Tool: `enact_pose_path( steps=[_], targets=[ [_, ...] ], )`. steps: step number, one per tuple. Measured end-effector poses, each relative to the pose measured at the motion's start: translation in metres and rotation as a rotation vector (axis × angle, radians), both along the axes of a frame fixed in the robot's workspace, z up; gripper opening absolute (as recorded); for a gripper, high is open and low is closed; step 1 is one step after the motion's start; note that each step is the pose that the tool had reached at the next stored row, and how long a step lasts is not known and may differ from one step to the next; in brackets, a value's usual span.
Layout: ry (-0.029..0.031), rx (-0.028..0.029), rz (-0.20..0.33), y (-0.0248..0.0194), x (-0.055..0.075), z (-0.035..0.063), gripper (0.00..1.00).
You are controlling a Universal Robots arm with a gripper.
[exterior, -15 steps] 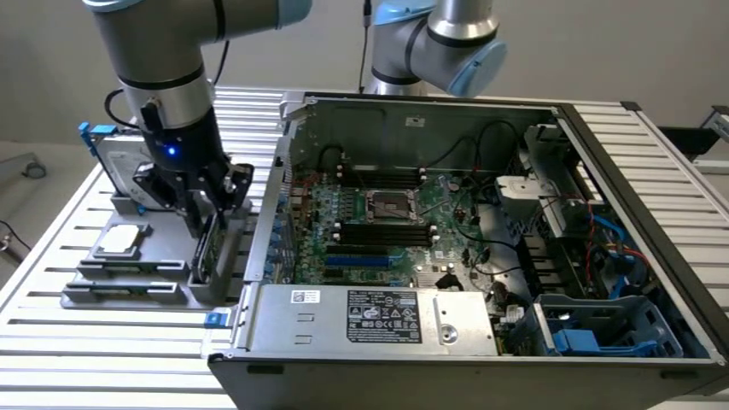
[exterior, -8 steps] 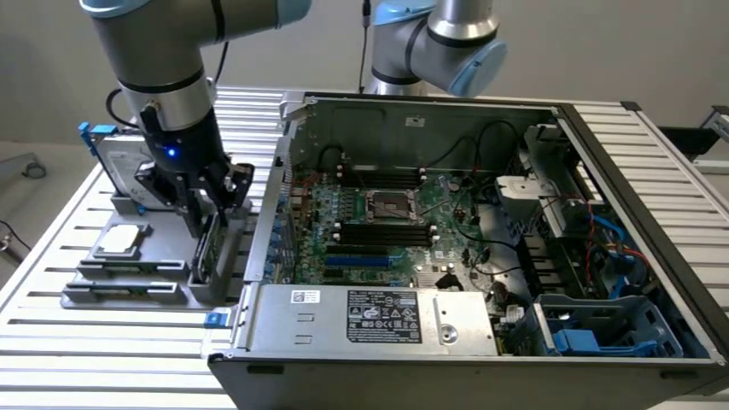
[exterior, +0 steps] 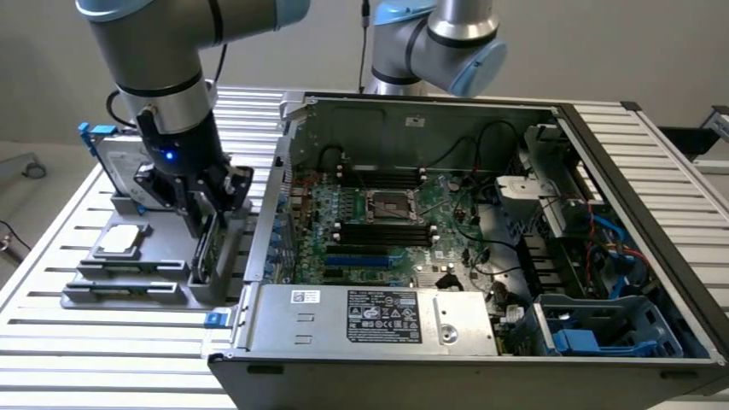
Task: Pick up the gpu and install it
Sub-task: 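Pick up the gpu and move the gpu toward the slot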
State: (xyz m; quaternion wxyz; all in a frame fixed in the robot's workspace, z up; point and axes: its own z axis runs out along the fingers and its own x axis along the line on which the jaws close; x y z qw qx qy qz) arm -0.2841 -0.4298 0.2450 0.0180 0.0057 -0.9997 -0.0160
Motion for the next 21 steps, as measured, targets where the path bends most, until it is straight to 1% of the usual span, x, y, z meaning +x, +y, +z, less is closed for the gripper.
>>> enact_pose_path(
  steps=[2,6,14,16,21],
  targets=[
    [-0.0001,0.0,-0.005,-0.0009,0.0,-0.0008,0.44],
    [0.0003,-0.0002,-0.017,-0.0013,-0.0001,-0.0018,0.44],
    [0.0003,0.001,-0.064,-0.0017,0.0,-0.0036,0.44],
    [0.0004,0.003,-0.065,-0.0026,0.0,-0.0038,0.44],
    [0.0006,0.011,-0.065,-0.0044,0.0,-0.0041,0.44]
  ],
)
